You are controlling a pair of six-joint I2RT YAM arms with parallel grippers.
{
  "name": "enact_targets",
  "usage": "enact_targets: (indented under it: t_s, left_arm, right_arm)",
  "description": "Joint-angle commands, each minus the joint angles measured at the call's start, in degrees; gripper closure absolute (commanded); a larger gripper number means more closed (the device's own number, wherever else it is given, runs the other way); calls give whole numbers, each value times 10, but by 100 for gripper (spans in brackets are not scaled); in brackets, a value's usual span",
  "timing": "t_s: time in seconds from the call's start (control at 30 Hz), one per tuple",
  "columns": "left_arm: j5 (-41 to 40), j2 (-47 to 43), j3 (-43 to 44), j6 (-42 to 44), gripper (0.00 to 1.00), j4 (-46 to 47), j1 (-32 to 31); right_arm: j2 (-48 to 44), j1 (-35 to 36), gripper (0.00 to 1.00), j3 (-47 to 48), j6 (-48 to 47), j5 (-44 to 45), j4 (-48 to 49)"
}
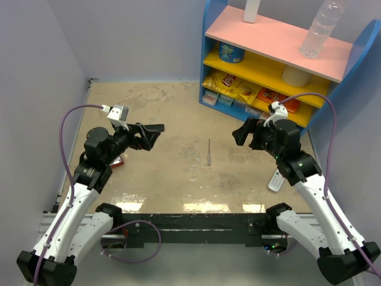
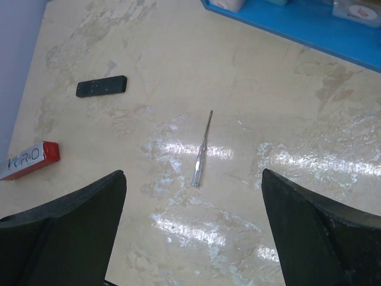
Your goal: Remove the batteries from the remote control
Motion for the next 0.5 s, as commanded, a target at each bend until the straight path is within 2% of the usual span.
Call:
enact_targets:
  t_s: [0.0,0.3,0.4,0.47]
  left_arm:
    - [6,-6,-2,6,2,19,-2]
    - [15,-5,-3,3,2,22,-2]
    - [16,-6,-3,2,2,21,-2]
    - [15,-7,-4,2,2,22,-2]
  right_arm:
    - [-18,1,2,31,18,30,-6]
    - [-12,1,2,50,42,67,-39]
    - [-6,1,2,56,63,119,-72]
    - [1,1,2,60,94,190,-113]
